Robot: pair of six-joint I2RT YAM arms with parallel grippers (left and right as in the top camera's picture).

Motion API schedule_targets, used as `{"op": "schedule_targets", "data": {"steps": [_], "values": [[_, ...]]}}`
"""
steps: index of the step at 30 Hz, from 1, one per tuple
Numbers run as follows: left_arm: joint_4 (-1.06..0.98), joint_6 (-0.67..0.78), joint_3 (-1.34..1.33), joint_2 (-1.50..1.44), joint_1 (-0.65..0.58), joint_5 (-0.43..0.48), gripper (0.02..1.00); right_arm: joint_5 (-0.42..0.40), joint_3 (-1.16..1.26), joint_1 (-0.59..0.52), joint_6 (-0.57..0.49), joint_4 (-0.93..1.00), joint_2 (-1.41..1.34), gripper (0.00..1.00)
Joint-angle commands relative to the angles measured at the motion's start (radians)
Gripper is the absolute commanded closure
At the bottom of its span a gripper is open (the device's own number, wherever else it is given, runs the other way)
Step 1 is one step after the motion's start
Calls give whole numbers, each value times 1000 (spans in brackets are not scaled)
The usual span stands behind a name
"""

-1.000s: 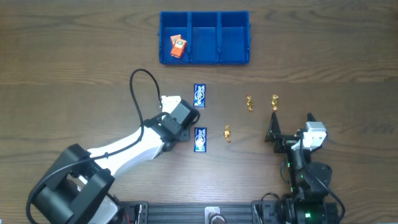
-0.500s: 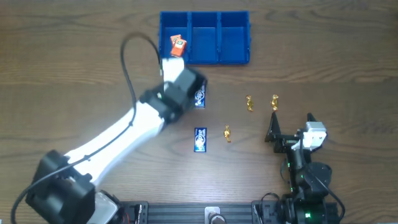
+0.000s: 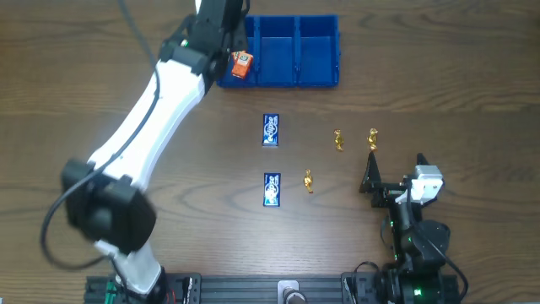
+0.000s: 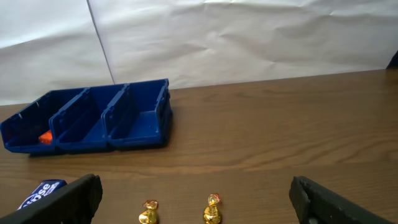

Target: Sort Candies Into Trays

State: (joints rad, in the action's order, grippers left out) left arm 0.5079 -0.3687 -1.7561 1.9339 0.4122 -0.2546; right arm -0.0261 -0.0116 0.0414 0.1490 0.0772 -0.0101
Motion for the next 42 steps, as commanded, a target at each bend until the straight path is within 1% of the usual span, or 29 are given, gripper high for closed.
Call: {"op": "schedule_targets", "data": {"steps": [1, 10, 17, 20, 21, 22, 24, 27, 29, 33, 34, 38, 42], "values": [[8, 32, -58, 122, -14, 92, 728, -5, 4, 4, 6, 3, 7, 3], [-10, 47, -58, 187, -14, 100, 726, -5, 4, 4, 6, 3, 7, 3], [-18, 56, -58, 187, -15, 98, 687, -5, 4, 4, 6, 2, 7, 3], [-19, 56, -58, 187, -15, 89, 608, -5, 4, 4, 6, 3, 7, 3], [-20, 56, -58, 187, -15, 85, 544, -5, 4, 4, 6, 3, 7, 3], [-22, 55, -58, 186, -15, 79, 459, -5, 4, 4, 6, 3, 7, 3], [-26, 55, -58, 179, -14, 68, 248, -5, 4, 4, 6, 3, 7, 3], [-34, 55, -58, 140, -12, 64, 62, -5, 4, 4, 6, 3, 7, 3], [-33, 56, -58, 105, -12, 64, 31, -5, 4, 4, 6, 3, 7, 3], [-1, 59, -58, -7, -11, 44, 25, -5, 4, 4, 6, 3, 7, 3], [31, 71, -58, -89, -5, 19, 25, -5, 4, 4, 6, 3, 7, 3], [66, 128, -57, -252, 10, -16, 23, -5, 4, 4, 6, 3, 7, 3], [68, 195, -42, -396, 13, -19, 18, -5, 4, 4, 6, 3, 7, 3]]}}
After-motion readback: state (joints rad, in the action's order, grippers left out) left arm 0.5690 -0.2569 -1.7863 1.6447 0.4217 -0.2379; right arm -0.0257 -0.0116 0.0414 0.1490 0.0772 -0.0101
